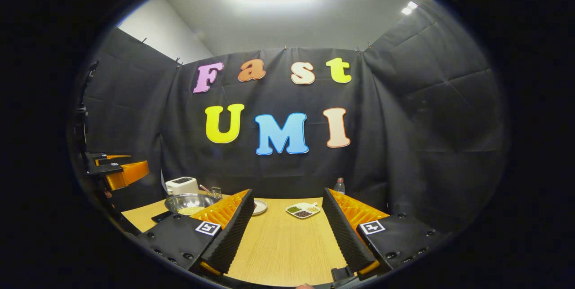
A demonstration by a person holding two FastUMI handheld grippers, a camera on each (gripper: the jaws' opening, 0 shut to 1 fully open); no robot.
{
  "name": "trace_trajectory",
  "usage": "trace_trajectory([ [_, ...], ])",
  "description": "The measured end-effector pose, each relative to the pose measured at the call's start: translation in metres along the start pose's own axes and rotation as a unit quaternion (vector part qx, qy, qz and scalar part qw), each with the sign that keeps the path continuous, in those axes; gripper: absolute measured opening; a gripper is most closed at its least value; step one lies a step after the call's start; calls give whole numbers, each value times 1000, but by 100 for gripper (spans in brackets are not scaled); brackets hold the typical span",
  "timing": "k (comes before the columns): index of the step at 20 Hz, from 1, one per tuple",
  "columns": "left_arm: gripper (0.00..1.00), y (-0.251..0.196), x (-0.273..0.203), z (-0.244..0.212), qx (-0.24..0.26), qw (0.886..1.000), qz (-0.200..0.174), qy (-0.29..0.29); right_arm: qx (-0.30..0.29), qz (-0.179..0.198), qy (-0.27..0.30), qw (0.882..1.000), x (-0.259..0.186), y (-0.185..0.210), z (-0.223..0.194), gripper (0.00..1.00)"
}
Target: First push the handle of the pot to place it horizontally, then grasp the pot with both hands and set it on the induction cooktop.
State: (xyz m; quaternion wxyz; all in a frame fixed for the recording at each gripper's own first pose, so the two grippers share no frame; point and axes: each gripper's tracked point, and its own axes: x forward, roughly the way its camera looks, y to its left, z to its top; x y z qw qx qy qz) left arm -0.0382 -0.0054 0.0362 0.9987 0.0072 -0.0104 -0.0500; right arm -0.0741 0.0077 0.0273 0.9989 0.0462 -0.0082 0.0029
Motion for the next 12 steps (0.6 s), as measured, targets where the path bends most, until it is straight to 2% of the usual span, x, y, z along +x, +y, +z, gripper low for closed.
trace_trajectory([
  [1, 79, 5, -7, 4, -1, 1000, 3, -5, 1, 0, -1, 1000, -4, 2, 1, 96],
  [4, 79, 7, -23, 9, 2, 1000, 1, -16, 0, -6, -12, 1000, -15, 4, 8, 96],
  [5, 82, 6, -27, 9, 4, 1000, -1, -17, 1, -7, -15, 1000, -18, 5, 12, 96],
  [8, 79, 10, -38, 7, -4, 1000, -5, -14, 0, -9, -18, 1000, -28, 9, 12, 92],
  [12, 80, 18, -50, 1, -12, 1000, -3, -7, -1, -11, -20, 1000, -38, 12, 16, 92],
])
